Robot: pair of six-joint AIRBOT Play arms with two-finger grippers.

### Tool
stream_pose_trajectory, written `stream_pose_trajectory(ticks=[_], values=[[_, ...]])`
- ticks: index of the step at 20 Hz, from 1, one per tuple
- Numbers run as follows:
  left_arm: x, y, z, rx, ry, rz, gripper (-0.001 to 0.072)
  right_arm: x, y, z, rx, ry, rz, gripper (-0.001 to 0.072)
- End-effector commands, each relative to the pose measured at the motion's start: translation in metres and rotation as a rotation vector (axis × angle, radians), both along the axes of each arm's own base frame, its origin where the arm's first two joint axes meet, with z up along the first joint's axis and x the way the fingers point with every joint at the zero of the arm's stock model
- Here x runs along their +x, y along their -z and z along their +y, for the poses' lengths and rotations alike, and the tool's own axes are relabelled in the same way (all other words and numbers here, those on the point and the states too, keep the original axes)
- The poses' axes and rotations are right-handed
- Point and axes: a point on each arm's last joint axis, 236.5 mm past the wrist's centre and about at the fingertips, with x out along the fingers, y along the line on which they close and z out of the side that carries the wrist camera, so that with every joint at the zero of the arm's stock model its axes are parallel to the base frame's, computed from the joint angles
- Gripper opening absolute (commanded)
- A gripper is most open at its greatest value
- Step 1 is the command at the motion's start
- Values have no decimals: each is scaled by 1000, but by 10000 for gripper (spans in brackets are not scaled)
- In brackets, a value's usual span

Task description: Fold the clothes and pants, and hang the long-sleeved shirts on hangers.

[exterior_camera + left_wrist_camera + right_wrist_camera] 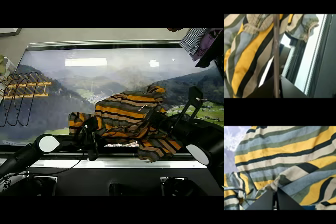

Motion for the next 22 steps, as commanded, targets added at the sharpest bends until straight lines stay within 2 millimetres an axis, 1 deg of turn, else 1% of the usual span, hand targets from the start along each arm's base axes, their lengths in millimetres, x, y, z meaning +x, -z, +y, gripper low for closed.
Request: stream_pose_trajectory(ticks=[1, 7, 10, 14, 18, 19, 20, 21, 22], values=[[4, 0, -10, -27, -25, 2, 22, -1, -1, 2, 9, -2, 1, 21], [6, 9, -14, -30, -33, 29, 22, -2, 0, 5, 23, -7, 11, 22], [6, 6, -18, -50, -18, 20, 22, -3, 0, 5, 24, -7, 11, 22], [6, 10, -18, -44, -18, 29, 22, -3, 0, 5, 24, -7, 11, 22], [6, 7, -21, -64, -28, 42, 22, -2, 3, 7, 23, -8, 21, 31], [6, 7, -21, -64, -29, 42, 22, -2, 5, 8, 25, -9, 28, 108], [7, 7, -21, -64, -31, 41, 22, -3, 6, 10, 31, -11, 37, 204], [8, 7, -20, -65, -34, 38, 22, -4, 6, 12, 41, -13, 42, 269], [8, 7, -20, -65, -35, 38, 22, -5, 6, 13, 47, -14, 46, 272]])
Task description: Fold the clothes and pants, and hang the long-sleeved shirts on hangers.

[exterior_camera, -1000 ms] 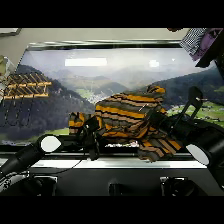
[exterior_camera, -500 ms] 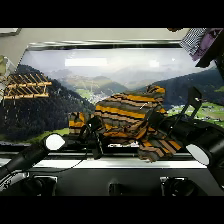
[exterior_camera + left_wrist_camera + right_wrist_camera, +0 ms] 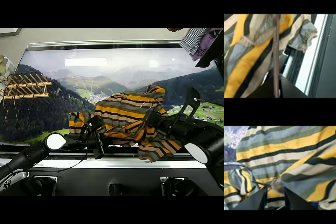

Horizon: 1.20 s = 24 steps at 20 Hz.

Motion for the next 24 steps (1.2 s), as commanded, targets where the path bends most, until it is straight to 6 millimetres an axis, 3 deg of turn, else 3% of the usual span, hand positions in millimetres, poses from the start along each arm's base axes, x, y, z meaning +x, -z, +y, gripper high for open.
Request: stream_pose_trajectory(ticks=[1, 3, 5, 8, 11, 16, 20, 24], values=[[1, -1, -1, -6, -6, 0, 22, -3, 2, 5, 20, -5, 18, 272], [1, -1, -1, -6, -6, 0, 22, -3, 2, 5, 22, -6, 18, 284], [1, -1, -1, -6, -6, 0, 22, -3, 0, 5, 27, -6, 14, 352], [1, -1, -1, -6, -6, 0, 22, -7, -17, -3, 56, 25, -31, 358], [1, -1, -1, -6, -5, 0, 23, -20, -22, -37, 41, 173, 5, 358], [1, -1, -1, -6, -6, 0, 22, -45, -26, -88, -186, 241, 117, 358], [1, -1, -1, -6, -6, 0, 23, -29, -46, -86, -171, 293, 99, 358], [1, -1, -1, -6, -6, 0, 23, -2, -48, -93, -226, 358, 101, 359]])
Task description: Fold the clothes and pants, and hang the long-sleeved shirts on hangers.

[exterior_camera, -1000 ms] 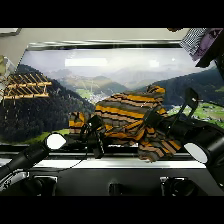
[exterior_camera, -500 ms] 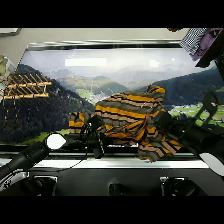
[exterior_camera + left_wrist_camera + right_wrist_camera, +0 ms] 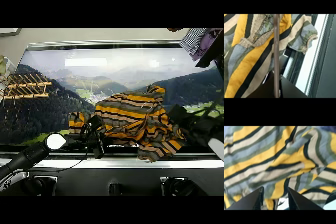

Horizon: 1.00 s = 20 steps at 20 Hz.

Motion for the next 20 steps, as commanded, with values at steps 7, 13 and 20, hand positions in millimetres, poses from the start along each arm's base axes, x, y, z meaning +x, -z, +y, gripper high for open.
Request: stream_pose_trajectory(ticks=[7, 13, 20], values=[[0, 0, 0, 0, 0, -1, 23, 46, 3, -65, 119, -45, 56, 360], [0, 0, 0, 0, 0, -1, 22, -22, 41, -106, -159, -725, 348, 441], [-1, 0, 0, 0, 3, 1, 22, 35, 46, -109, -462, -1185, 152, 614]])
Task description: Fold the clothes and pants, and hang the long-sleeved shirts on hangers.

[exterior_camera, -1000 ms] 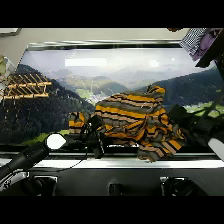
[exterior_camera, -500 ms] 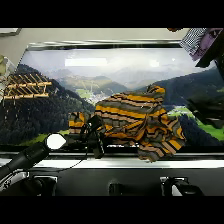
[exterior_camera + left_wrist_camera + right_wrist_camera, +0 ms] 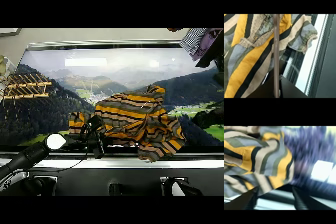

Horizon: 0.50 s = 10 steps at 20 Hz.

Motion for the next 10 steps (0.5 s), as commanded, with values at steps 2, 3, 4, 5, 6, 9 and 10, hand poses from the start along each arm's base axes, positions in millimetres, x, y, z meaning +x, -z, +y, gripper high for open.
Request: stream_pose_trajectory(ticks=[2, 3, 4, 5, 6, 9, 10], values=[[0, 0, 0, 0, 1, 0, 23, 24, 23, 9, -32, -379, -20, 653], [0, 0, 0, 0, 1, 0, 23, 27, 29, 8, -29, -394, -6, 653], [0, 0, 0, 0, 1, 0, 23, 30, 35, 7, -30, -421, 3, 652], [0, 0, 0, 0, 1, 0, 23, 33, 40, 9, -26, -480, 3, 652], [0, 0, 0, 0, 1, 0, 23, 36, 44, 15, -10, -541, -10, 652], [0, 0, 0, 0, 1, 0, 23, 50, 56, 34, 69, -665, -48, 652], [0, 0, 0, 0, 1, 0, 23, 51, 63, 37, 102, -667, -34, 652]])
